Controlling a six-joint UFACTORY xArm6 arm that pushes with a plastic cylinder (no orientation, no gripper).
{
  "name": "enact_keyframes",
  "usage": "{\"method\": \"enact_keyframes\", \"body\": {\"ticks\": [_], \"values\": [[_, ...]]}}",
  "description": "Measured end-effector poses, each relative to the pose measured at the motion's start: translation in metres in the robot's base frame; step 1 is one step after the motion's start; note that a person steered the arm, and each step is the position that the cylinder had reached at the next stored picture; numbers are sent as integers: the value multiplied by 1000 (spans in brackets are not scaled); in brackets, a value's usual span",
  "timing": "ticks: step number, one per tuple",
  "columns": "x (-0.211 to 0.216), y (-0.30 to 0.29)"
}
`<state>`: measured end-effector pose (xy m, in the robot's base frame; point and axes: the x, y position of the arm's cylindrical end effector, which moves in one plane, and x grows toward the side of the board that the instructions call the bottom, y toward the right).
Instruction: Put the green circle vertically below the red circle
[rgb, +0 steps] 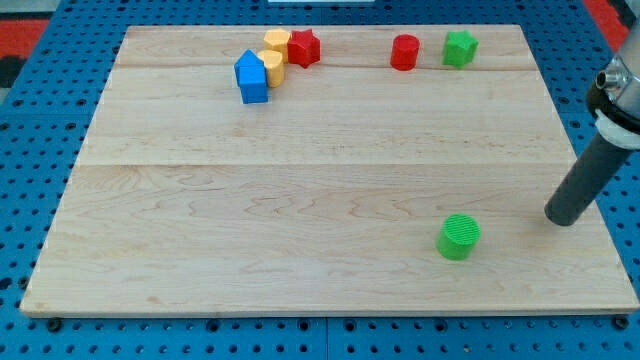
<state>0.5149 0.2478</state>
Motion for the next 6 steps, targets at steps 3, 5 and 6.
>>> {"method": "enact_keyframes", "body": {"ticks": [3, 5, 6], "values": [[7, -50], [-14, -61], [-31, -66]]}}
